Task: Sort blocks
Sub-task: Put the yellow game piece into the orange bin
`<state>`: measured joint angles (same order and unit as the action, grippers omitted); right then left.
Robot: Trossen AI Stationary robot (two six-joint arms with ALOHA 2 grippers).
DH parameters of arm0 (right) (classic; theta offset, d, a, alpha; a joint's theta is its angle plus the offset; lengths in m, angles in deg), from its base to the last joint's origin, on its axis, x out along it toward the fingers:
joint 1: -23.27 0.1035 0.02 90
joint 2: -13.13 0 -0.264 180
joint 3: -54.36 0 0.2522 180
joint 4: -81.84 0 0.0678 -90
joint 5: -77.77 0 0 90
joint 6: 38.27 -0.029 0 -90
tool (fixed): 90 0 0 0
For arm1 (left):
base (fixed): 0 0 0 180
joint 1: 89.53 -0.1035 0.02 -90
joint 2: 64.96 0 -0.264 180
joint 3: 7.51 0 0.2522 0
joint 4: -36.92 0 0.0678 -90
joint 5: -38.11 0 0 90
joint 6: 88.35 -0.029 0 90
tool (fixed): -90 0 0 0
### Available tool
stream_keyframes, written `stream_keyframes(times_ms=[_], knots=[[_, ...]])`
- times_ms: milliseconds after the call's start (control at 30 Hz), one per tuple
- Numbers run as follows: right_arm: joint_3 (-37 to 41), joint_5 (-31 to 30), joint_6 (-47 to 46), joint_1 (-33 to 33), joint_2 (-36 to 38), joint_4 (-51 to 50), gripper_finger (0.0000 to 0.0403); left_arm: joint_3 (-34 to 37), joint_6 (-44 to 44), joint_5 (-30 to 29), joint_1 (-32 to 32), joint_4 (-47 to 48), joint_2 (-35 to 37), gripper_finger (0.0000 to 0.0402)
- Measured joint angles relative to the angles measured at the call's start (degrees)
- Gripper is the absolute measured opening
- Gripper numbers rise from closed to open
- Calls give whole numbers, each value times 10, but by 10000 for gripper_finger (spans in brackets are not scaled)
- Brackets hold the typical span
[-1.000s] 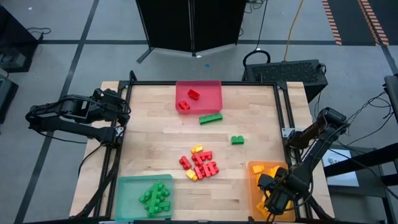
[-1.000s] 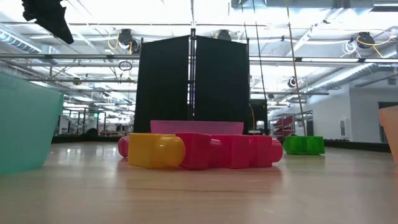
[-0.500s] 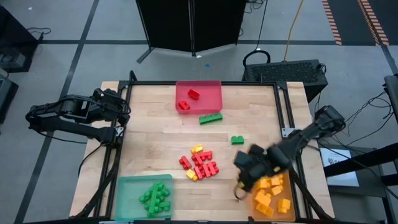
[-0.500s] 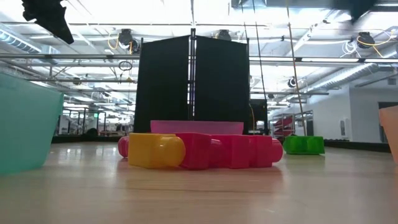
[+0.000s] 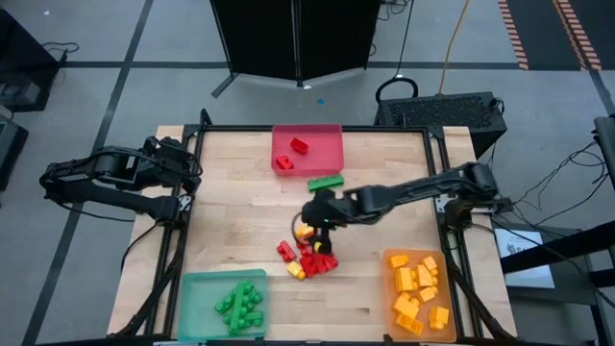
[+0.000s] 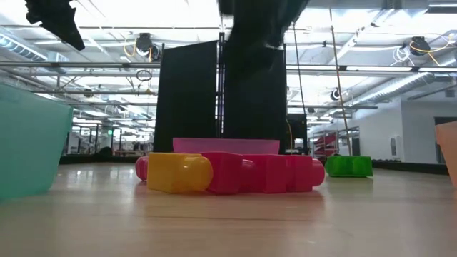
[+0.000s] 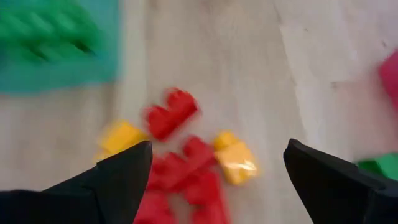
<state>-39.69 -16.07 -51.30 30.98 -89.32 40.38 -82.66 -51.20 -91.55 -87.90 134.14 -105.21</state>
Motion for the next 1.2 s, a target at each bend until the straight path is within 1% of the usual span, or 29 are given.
stream_keyframes(times_ms=[100, 233, 500, 767, 1000, 1200], knots=[[0, 19, 50, -21, -31, 1, 356, 0, 0, 0, 0, 0, 0, 59], [0, 58, 81, -39, -65, 10, 356, 0, 0, 0, 0, 0, 0, 59], [0, 58, 123, -59, -110, 47, 356, 0, 0, -3, 0, 0, 0, 59], [0, 70, 158, -63, -126, 56, 356, 0, -1, -3, 0, 1, 0, 59], [-2, 74, 150, -69, -155, 68, 355, 0, -1, -3, 0, 1, 0, 59], [-3, 79, 135, -70, -172, 69, 339, 0, -1, -3, 0, 1, 0, 59]])
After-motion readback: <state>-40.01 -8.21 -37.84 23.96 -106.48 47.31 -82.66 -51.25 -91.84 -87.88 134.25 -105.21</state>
